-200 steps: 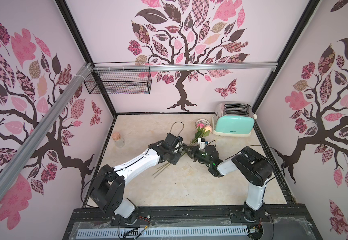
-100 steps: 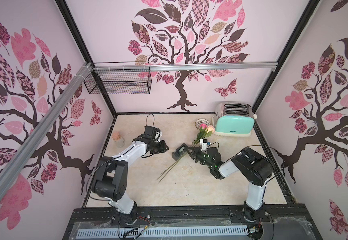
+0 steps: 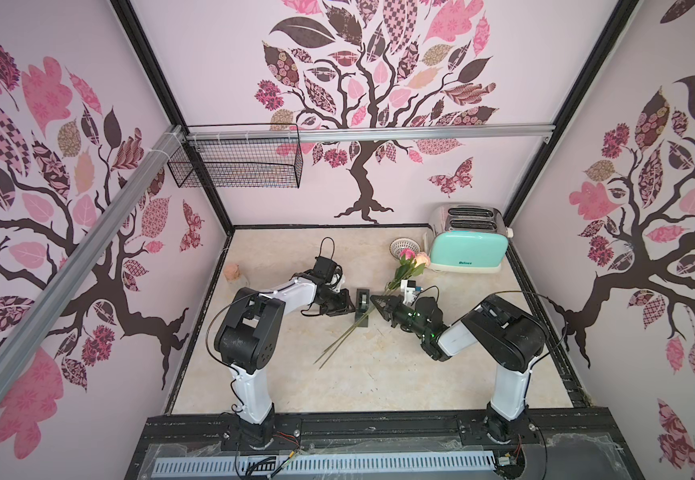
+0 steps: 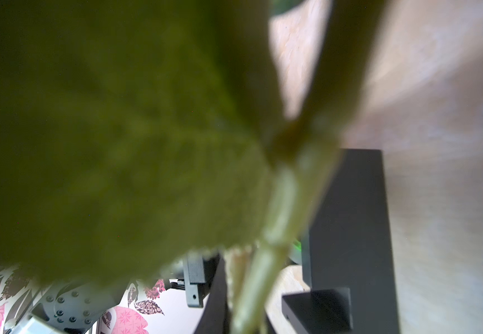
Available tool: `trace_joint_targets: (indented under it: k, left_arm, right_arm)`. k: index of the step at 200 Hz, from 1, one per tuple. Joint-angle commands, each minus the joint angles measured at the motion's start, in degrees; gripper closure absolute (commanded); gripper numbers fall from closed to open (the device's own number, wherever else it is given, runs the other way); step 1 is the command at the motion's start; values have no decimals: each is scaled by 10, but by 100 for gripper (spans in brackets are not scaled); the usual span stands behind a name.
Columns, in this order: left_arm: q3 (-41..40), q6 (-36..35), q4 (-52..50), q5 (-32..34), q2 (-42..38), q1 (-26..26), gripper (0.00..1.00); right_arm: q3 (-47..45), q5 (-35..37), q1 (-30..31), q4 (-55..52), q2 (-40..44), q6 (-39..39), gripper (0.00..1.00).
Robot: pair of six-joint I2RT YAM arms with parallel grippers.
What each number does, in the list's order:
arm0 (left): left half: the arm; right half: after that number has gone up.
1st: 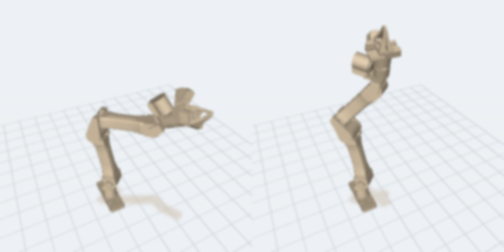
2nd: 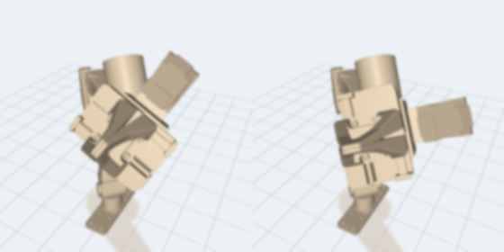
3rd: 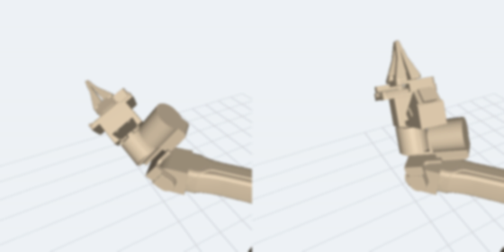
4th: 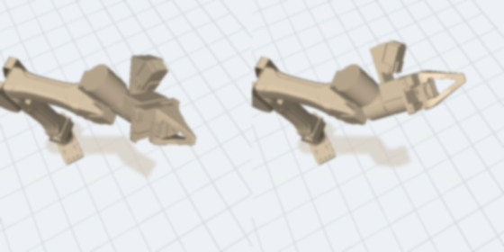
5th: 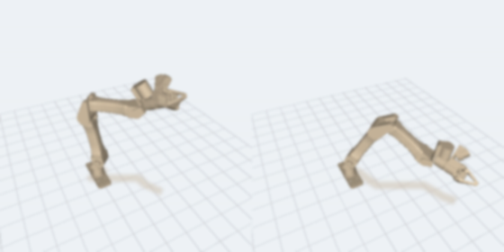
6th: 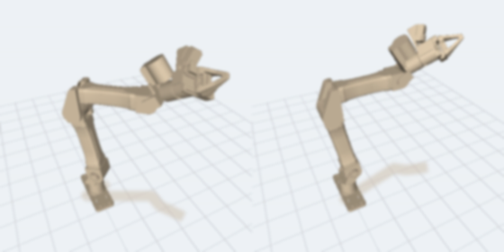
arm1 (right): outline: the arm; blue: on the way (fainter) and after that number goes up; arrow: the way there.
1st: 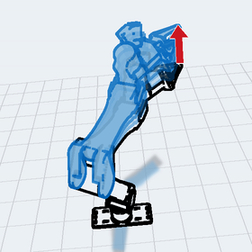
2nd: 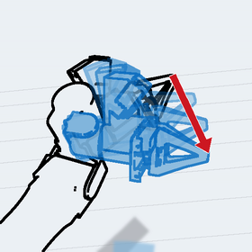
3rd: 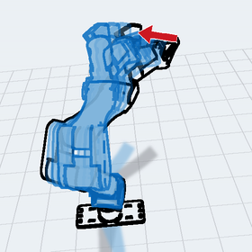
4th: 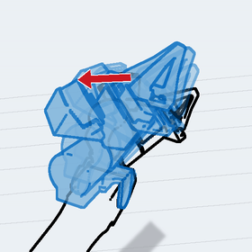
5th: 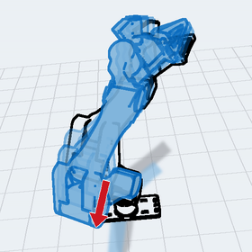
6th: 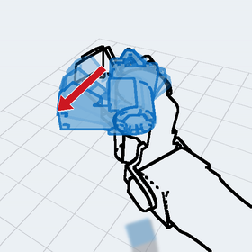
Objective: Wrap bouquets with tape
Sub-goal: Wrap the tape around the bouquet, then tear off the tape using the Tape Cutter.
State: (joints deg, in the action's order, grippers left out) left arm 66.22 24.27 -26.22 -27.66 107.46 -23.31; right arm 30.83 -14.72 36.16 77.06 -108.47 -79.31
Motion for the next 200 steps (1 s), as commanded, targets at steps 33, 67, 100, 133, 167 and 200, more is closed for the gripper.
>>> trace_joint_targets:
  k: [33,67,100,133,167,200]
  left_arm:
    - [11,13,22,-32,3,-26,71]
    - [-1,28,32,-6,-10,-24,69]
    - [3,45,43,-16,-9,-24,69]
    - [-8,64,59,-28,-2,-24,69]
    - [-18,77,73,-29,-4,-24,69]
    - [-33,103,97,-36,-8,-24,70]
  right_arm:
    - [-42,3,-20,30,43,10,100]
    - [-74,0,-29,51,43,6,100]
    - [-86,-3,-29,67,41,-9,100]
    - [-92,1,-19,65,51,-13,100]
    - [-103,16,1,70,54,-14,100]
    - [-109,29,17,77,45,-19,100]
